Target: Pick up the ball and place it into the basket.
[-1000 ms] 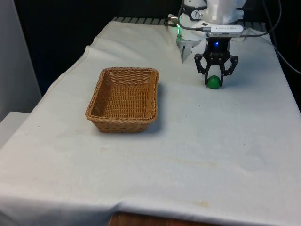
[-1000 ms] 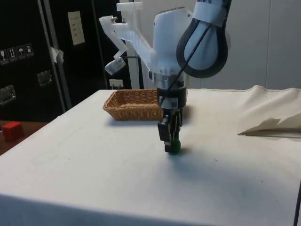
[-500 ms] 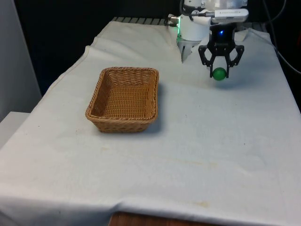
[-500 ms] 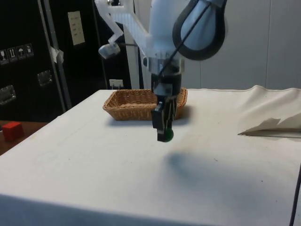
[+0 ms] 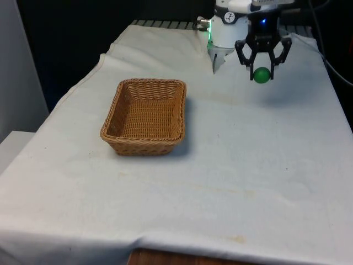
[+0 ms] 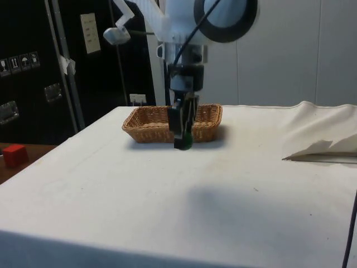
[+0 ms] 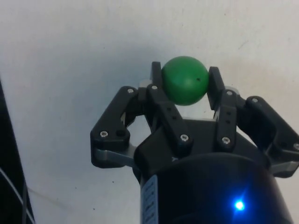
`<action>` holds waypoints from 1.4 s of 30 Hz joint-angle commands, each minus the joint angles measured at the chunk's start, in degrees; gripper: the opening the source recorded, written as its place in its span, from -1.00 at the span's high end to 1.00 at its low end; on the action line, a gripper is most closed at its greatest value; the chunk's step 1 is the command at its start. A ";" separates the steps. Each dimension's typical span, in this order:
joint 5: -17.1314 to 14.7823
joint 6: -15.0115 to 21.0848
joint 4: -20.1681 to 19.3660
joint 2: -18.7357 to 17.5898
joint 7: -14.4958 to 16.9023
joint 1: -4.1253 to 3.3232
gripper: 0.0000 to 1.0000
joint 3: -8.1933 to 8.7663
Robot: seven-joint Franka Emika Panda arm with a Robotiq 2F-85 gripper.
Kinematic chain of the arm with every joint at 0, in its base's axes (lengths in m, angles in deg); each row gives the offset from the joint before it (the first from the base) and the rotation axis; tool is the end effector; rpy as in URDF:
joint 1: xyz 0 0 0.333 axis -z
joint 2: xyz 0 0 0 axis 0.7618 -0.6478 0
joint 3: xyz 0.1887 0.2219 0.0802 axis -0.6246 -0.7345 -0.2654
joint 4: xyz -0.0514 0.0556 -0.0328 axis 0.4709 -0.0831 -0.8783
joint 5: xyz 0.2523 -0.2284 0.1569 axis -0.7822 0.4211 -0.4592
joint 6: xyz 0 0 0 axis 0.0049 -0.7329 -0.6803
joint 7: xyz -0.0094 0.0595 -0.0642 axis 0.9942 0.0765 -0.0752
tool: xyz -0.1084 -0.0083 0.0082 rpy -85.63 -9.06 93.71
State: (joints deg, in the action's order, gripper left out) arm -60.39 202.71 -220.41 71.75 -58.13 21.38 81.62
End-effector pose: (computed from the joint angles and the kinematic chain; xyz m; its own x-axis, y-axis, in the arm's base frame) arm 0.4400 0.0862 0.2553 0.9930 -0.0114 0.1176 -0.0007 -0.9959 -0.0906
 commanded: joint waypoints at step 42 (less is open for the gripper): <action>-0.97 -15.47 22.06 -6.93 9.00 2.01 0.96 5.33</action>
State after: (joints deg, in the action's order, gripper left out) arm -60.56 188.16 -199.38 65.39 -50.33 22.98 86.83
